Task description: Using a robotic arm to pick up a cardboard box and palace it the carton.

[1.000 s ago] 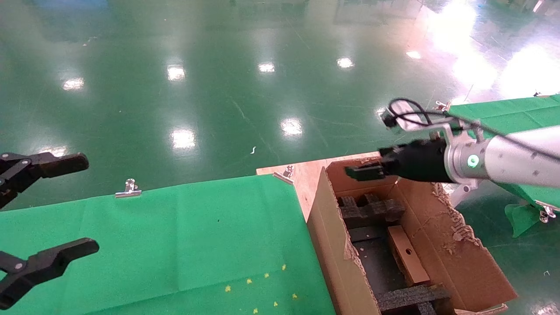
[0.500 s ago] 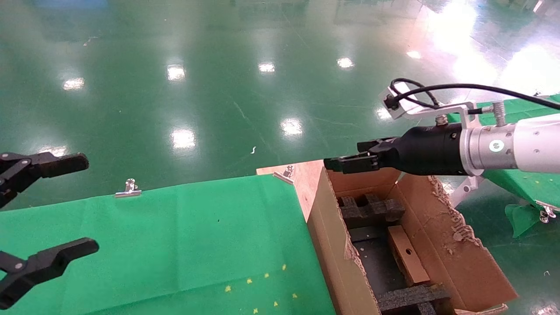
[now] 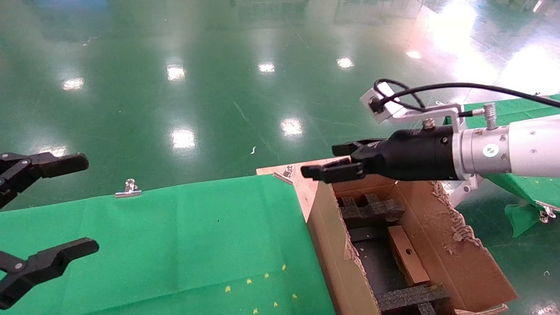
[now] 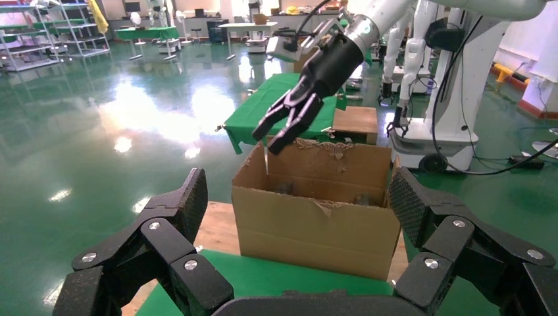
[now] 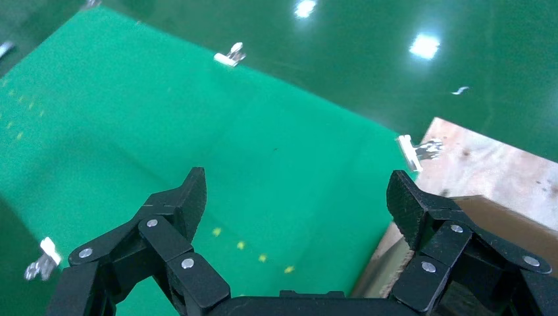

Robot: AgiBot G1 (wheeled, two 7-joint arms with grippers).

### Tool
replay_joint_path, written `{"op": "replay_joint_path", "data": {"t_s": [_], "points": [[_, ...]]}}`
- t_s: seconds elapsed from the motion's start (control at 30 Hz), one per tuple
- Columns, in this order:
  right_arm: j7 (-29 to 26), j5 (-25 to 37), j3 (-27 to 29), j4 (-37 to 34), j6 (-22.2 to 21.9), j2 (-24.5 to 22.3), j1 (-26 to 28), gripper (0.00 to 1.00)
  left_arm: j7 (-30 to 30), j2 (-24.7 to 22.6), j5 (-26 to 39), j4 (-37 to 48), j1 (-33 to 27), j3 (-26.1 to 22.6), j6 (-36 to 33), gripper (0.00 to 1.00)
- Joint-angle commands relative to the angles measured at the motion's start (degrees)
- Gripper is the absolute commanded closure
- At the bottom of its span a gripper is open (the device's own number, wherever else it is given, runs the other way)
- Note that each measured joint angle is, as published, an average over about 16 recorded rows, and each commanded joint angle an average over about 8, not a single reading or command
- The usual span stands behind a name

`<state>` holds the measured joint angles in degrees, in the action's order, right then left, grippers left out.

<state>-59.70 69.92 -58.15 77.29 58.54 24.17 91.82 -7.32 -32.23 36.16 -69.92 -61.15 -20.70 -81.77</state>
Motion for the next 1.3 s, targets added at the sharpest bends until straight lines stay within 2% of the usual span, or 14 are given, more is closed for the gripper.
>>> {"op": "replay_joint_path", "data": {"t_s": [0.03,1.3], "points": [[1.95,-1.12,1.68,-0.15,1.08,0.43,-1.21,0.00,0.00,0.00,0.00,0.00,0.00,0.00,0.00,0.00],[39.15,-22.44,33.70,-2.97,21.72,8.68,-24.20,0.00,0.00,0.00,0.00,0.00,0.00,0.00,0.00,0.00]]}}
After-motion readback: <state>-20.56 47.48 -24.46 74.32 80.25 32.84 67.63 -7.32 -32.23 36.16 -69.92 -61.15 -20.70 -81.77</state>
